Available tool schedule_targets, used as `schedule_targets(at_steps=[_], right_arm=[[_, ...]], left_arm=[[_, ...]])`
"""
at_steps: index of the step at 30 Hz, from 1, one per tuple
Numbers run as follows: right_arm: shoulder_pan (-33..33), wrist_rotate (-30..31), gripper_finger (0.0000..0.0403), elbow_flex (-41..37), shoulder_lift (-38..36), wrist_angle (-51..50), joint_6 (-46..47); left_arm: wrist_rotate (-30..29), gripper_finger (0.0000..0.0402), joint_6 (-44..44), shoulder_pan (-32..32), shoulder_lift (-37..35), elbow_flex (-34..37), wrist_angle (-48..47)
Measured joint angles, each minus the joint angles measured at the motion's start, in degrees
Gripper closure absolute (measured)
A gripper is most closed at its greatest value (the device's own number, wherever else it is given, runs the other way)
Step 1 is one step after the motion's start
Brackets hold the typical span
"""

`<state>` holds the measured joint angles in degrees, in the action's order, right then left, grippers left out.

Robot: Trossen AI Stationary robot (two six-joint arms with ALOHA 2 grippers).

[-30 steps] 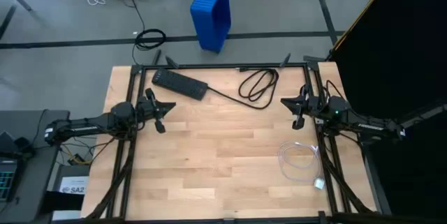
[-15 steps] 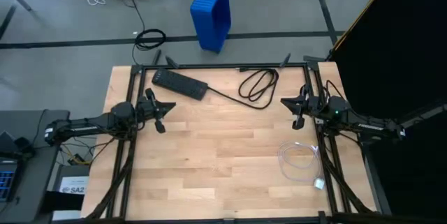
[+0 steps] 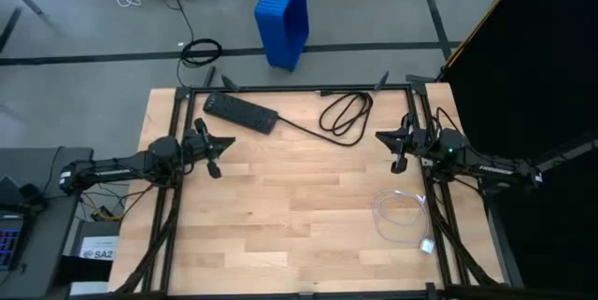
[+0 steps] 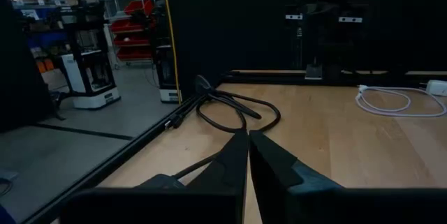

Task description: Insert USB

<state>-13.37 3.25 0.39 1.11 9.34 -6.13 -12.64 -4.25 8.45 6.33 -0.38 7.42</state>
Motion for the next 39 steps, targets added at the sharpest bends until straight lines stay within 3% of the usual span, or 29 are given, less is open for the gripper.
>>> schedule_targets(at_steps=[7,13,18,22,27,29,32,39], right_arm=[[0.0,0.0,0.0396,0.0,0.0,0.0,0.0],[0.0,0.0,0.0402,0.0,0.0,0.0,0.0],[0.0,0.0,0.0399,0.0,0.0,0.0,0.0],[0.0,0.0,0.0396,0.0,0.0,0.0,0.0],[0.0,0.0,0.0400,0.0,0.0,0.0,0.0],[0.0,0.0,0.0401,0.0,0.0,0.0,0.0],[0.0,0.0,0.0402,0.0,0.0,0.0,0.0],[0.0,0.0,0.0396,0.0,0.0,0.0,0.0]], left_arm=[[0.0,0.0401,1.5,0.0,0.0,0.0,1.2],[-0.7,0.0401,12.3,0.0,0.0,0.0,7.4],[0.7,0.0401,9.1,0.0,0.0,-0.2,15.0],[4.2,0.0401,-1.4,0.0,2.9,-5.2,14.6],[-5.9,0.0387,-13.4,1.1,16.5,-17.7,8.2],[-7.5,0.0367,-18.7,2.0,23.6,-23.0,6.0],[-7.6,0.0318,-22.4,3.5,34.3,-29.8,2.6],[-7.5,0.0174,-21.2,7.9,58.3,-39.9,-6.6]])
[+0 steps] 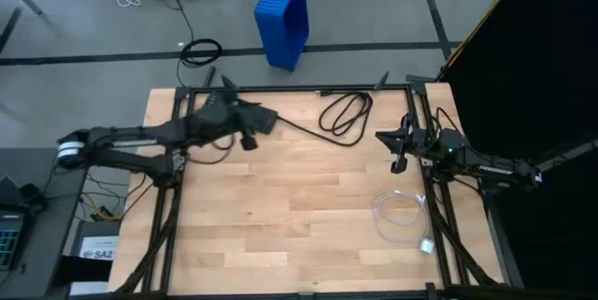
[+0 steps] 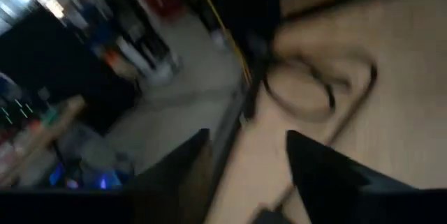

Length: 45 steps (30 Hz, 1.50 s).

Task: Insert USB
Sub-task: Prepare the black outlet extension

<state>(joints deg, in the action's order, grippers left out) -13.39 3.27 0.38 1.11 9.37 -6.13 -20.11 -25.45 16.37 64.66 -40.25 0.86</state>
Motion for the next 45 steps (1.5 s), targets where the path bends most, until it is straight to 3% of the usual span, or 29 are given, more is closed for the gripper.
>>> schedule_targets(at_steps=[4,14,20,26,31,37,45], right_arm=[[0.0,0.0,0.0398,0.0,0.0,0.0,0.0],[0.0,0.0,0.0398,0.0,0.0,0.0,0.0],[0.0,0.0,0.0397,0.0,0.0,0.0,0.0],[0.0,0.0,0.0402,0.0,0.0,0.0,0.0],[0.0,0.0,0.0398,0.0,0.0,0.0,0.0],[0.0,0.0,0.0398,0.0,0.0,0.1,0.0],[0.0,0.0,0.0402,0.0,0.0,0.0,0.0]], left_arm=[[4.1,0.0143,0.4,3.7,10.9,-3.5,-5.1],[22.3,0.0157,7.1,13.1,24.6,-14.5,-7.7],[21.6,0.0156,3.1,13.4,34.6,-27.1,-22.9],[24.6,0.0158,-1.5,13.4,44.0,-39.5,-29.1],[23.1,0.0158,-2.8,13.7,51.6,-47.9,-39.8],[22.6,0.0159,-4.2,15.0,54.9,-49.2,-41.4],[14.2,0.0168,-6.4,15.1,55.8,-49.2,-40.9]])
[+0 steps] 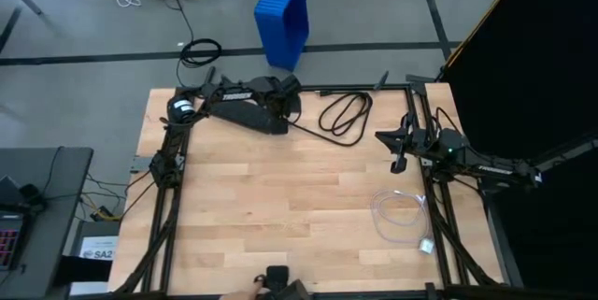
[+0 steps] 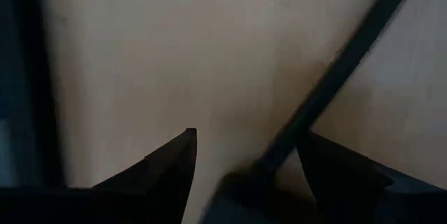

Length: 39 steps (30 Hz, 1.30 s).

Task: Insert USB
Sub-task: Prepare the black outlet extension

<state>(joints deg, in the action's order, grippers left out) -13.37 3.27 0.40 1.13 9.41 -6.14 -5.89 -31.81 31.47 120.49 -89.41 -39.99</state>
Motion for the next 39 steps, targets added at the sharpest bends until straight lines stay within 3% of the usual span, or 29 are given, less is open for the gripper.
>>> schedule_targets(at_steps=[4,10,12,20,32,39], right_arm=[[0.0,0.0,0.0399,0.0,0.0,0.0,0.0],[0.0,0.0,0.0397,0.0,0.0,0.0,0.0],[0.0,0.0,0.0399,0.0,0.0,0.0,0.0],[0.0,0.0,0.0401,0.0,0.0,0.0,0.0],[0.0,0.0,0.0401,0.0,0.0,0.2,0.0],[0.0,0.0,0.0399,0.0,0.0,0.3,0.0]], left_arm=[[-0.5,0.0210,-1.0,-0.4,0.0,0.0,-0.3],[-0.3,0.0367,-1.0,-0.4,0.0,0.0,-1.7],[-0.3,0.0390,0.4,-0.5,-0.3,-0.1,-2.5],[5.7,0.0401,11.3,-3.2,-0.2,-0.1,-5.3],[4.9,0.0401,18.3,-16.9,0.0,0.1,-10.6],[2.2,0.0401,17.3,-18.4,-5.3,0.1,-9.0]])
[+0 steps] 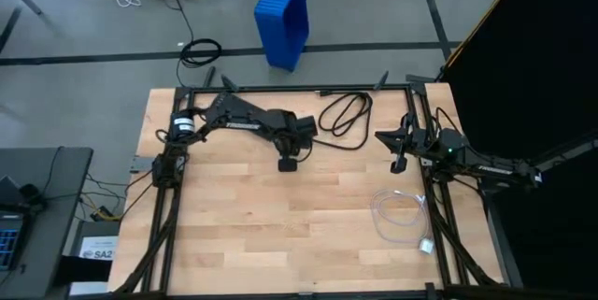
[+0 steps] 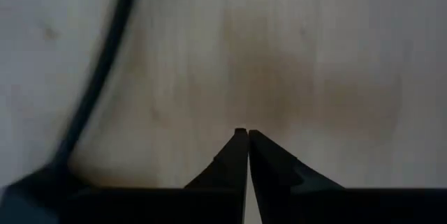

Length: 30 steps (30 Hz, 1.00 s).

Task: Insert USB
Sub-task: Prepare the black outlet extension

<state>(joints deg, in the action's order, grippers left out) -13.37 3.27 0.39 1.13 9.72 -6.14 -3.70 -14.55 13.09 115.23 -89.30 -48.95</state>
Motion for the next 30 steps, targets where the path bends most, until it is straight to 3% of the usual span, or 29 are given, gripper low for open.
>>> schedule_targets(at_steps=[6,10,13,19,23,30], right_arm=[[0.0,0.0,0.0396,0.0,0.0,0.0,0.0],[0.0,0.0,0.0401,0.0,0.0,0.3,0.0],[0.0,0.0,0.0402,0.0,0.0,0.9,0.0],[0.0,0.0,0.0397,0.0,0.0,1.0,0.0],[0.0,0.0,0.0397,0.0,0.0,1.0,0.0],[0.0,0.0,0.0402,0.0,0.0,1.0,0.0]], left_arm=[[0.1,0.0397,-3.5,6.0,-9.0,0.2,-3.0],[2.7,0.0362,-6.9,13.1,-12.2,0.4,-3.6],[3.5,0.0309,-10.2,17.7,-11.9,0.5,-5.5],[-3.3,0.0169,-13.7,25.8,-9.4,0.6,-8.7],[-6.5,0.0106,-15.0,29.5,-6.4,0.6,-9.8],[-10.1,0.0105,-16.7,33.9,-0.9,0.6,-7.9]])
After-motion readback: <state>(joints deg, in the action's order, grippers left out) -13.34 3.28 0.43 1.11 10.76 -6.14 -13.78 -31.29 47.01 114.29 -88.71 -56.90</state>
